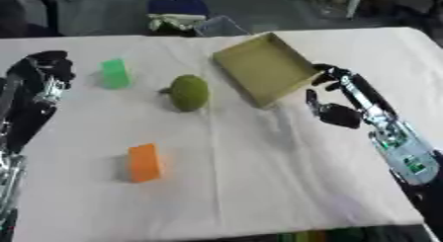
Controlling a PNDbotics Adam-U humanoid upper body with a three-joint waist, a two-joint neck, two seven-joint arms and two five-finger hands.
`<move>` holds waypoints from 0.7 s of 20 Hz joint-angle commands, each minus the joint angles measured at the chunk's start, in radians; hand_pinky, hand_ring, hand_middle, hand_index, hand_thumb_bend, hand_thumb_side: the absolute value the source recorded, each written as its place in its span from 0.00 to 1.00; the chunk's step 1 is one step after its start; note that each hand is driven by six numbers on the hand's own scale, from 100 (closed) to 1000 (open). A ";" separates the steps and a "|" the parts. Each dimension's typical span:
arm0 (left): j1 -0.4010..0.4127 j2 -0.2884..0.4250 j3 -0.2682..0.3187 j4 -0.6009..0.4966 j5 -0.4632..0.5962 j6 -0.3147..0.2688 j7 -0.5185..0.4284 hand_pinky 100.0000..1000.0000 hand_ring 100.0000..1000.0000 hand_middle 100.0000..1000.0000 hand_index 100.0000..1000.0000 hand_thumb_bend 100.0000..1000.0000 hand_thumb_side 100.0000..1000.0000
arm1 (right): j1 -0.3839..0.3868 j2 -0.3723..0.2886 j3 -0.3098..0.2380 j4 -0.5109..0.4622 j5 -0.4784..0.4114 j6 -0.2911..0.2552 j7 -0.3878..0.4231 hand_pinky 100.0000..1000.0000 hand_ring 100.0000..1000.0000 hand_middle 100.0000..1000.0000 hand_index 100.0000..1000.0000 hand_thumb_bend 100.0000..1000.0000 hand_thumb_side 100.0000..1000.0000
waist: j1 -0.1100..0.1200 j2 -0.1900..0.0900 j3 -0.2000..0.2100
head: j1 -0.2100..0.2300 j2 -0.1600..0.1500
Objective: Pick up objects on the table and place them in the box.
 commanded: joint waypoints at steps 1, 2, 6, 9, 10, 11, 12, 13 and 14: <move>-0.046 0.101 -0.004 0.036 -0.049 -0.001 -0.022 0.65 0.67 0.67 0.79 0.24 0.63 | -0.015 -0.015 -0.006 -0.019 0.004 -0.007 0.001 0.73 0.80 0.63 0.92 0.00 0.33 | 0.003 -0.016 -0.003 | 0.008 0.005; -0.067 0.125 -0.014 0.058 -0.064 0.003 -0.035 0.66 0.68 0.68 0.79 0.25 0.62 | -0.014 -0.016 -0.006 -0.018 0.004 -0.008 0.001 0.73 0.80 0.63 0.92 0.00 0.33 | 0.005 -0.016 -0.005 | 0.011 0.005; -0.158 0.230 -0.069 0.161 -0.128 0.016 -0.098 0.69 0.71 0.71 0.82 0.30 0.58 | -0.014 -0.016 -0.004 -0.015 0.003 -0.010 0.003 0.73 0.80 0.63 0.92 0.00 0.34 | 0.010 -0.018 -0.013 | 0.028 0.005; -0.233 0.311 -0.117 0.242 -0.178 0.024 -0.148 0.70 0.72 0.72 0.83 0.32 0.54 | -0.014 -0.013 0.000 -0.015 0.002 -0.013 0.006 0.73 0.80 0.63 0.92 0.00 0.34 | 0.012 -0.018 -0.024 | 0.052 0.005; -0.255 0.337 -0.133 0.268 -0.194 0.018 -0.164 0.70 0.72 0.72 0.83 0.33 0.53 | -0.015 -0.011 0.001 -0.015 0.001 -0.014 0.006 0.73 0.80 0.63 0.92 0.00 0.34 | 0.012 -0.018 -0.029 | 0.057 0.005; -0.275 0.364 -0.147 0.295 -0.211 0.007 -0.180 0.70 0.72 0.73 0.84 0.34 0.54 | -0.016 -0.009 0.002 -0.015 0.000 -0.015 0.007 0.73 0.80 0.63 0.92 0.00 0.34 | 0.011 -0.017 -0.034 | 0.062 0.005; -0.293 0.387 -0.158 0.321 -0.227 -0.004 -0.197 0.70 0.72 0.73 0.84 0.34 0.54 | -0.018 -0.006 0.003 -0.015 0.000 -0.016 0.008 0.73 0.80 0.63 0.92 0.00 0.34 | 0.011 -0.017 -0.038 | 0.067 0.005; -0.309 0.399 -0.166 0.348 -0.243 -0.016 -0.213 0.70 0.72 0.73 0.84 0.35 0.53 | -0.019 -0.003 0.004 -0.014 0.000 -0.017 0.009 0.73 0.80 0.63 0.92 0.00 0.34 | 0.010 -0.017 -0.042 | 0.070 0.005; -0.326 0.404 -0.174 0.376 -0.260 -0.024 -0.230 0.71 0.72 0.73 0.84 0.36 0.53 | -0.019 -0.001 0.005 -0.014 0.000 -0.018 0.010 0.73 0.80 0.63 0.92 0.00 0.34 | 0.011 -0.017 -0.044 | 0.072 0.005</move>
